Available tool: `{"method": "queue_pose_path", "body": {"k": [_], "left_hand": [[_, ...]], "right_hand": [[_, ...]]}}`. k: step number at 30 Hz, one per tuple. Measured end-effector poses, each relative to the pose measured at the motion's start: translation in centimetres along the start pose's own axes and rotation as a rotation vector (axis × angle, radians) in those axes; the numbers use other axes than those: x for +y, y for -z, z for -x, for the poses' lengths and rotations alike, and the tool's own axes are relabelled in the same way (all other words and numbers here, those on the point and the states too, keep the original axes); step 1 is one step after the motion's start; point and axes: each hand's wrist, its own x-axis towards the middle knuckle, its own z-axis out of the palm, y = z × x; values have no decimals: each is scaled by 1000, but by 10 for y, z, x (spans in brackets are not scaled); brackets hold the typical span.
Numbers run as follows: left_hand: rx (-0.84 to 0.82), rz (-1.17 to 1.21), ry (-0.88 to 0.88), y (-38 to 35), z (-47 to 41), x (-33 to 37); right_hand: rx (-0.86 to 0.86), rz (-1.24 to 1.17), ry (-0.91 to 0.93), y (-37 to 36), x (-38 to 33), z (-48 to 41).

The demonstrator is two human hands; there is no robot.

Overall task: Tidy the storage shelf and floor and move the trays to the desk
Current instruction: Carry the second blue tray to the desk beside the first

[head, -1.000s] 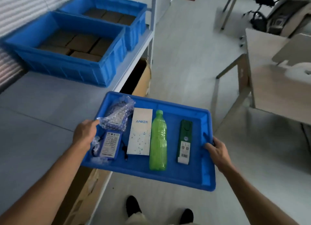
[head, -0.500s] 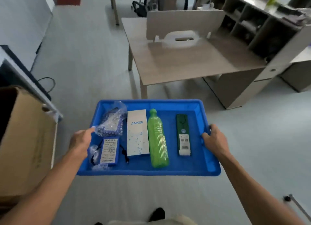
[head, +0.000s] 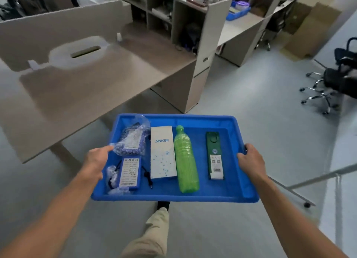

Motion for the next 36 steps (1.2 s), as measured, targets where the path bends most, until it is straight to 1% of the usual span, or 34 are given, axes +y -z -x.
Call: {"method": "queue_pose_path", "body": {"k": [5,9,12,16,18,21,24,29,34,36], "left_hand": [[-161,-107,-40,-150,-65,105],[-289,-189,-108,-269,-78,196],[-370,-234,-132,-361,-90,256],[-428,-257,-118,-484,-125,310],[-437,-267,-102,-547,-140,334],[-404,-242,-99,-637,-165,371],[-370,-227,-103,-711,-158,422],[-358,-202,-112,-815,-182,499],[-278,-177,-104,-919,-265,555],[-254,-147,-100,-957,-283,589]], "right_hand": [[101,-84,-196,40,16,-115],[213,-158,-324,86,23,-201],[265,-203,-385,120,37,-273],[306,-230,-420,160,60,-382],[316,-238,-420,179,71,-443],[317,-269,-397,211,83,-542],[292,-243,-371,249,84,-637],[252,-184,-303,304,66,-792],[222,-145,-233,322,39,-954],[220,-124,-206,324,24,-1020]]}}
